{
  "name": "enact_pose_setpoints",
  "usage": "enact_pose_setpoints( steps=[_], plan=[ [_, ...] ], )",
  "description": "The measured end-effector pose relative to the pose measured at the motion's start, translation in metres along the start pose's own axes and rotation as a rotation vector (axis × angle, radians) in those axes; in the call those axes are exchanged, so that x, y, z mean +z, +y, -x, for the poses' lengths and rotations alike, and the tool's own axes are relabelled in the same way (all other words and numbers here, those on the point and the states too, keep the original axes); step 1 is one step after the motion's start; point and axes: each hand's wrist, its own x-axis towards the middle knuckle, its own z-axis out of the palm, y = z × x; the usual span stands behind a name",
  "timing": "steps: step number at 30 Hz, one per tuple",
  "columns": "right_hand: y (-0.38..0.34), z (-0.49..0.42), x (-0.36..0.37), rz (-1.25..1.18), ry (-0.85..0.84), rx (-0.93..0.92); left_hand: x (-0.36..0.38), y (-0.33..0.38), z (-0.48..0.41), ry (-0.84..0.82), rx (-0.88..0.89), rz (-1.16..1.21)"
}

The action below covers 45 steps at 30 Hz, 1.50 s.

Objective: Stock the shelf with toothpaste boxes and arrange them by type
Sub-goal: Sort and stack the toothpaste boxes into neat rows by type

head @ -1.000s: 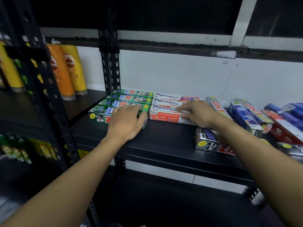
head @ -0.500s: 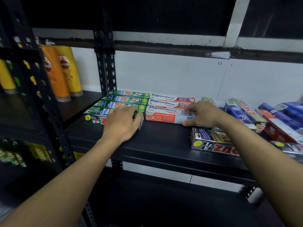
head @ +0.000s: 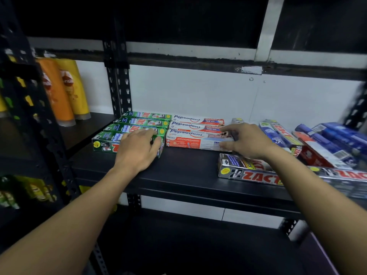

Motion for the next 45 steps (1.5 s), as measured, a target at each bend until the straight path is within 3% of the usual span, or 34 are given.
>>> enact_pose_setpoints(
  steps=[5, 8, 14, 18, 21, 28, 34, 39, 45],
  plan=[
    [0.023, 0.05, -0.026, -0.042, 0.086, 0.044, -0.004, 0.004, 0.003, 0.051, 0.031, -0.025],
    [0.039, 0.08, -0.036, 0.081, 0.133, 0.024, -0.01, 0.008, 0.006, 0.07, 0.084, -0.092],
    [0.057, 0.106, -0.036, 0.146, -0.089, -0.043, -0.013, 0.048, 0.012, 0.153, 0.145, -0.095],
    [0.059, 0.106, -0.034, 0.1, -0.067, -0.069, -0.003, 0.089, 0.012, 0.097, 0.239, 0.014],
    [0.06, 0.11, -0.038, -0.015, -0.019, -0.081, 0.004, 0.118, 0.009, 0.058, 0.181, 0.164],
    [0.074, 0.1, -0.06, -0.172, 0.243, 0.02, 0.019, 0.172, 0.009, -0.067, 0.16, 0.37],
    [0.086, 0.058, -0.058, -0.182, 0.379, 0.173, 0.029, 0.179, 0.015, -0.375, 0.293, 0.152],
    [0.094, 0.021, -0.041, -0.096, 0.419, 0.207, 0.024, 0.185, 0.018, -0.363, 0.365, 0.139],
    [0.095, 0.009, -0.031, -0.107, 0.311, 0.193, 0.031, 0.18, 0.014, -0.408, 0.382, 0.222]
  ],
)
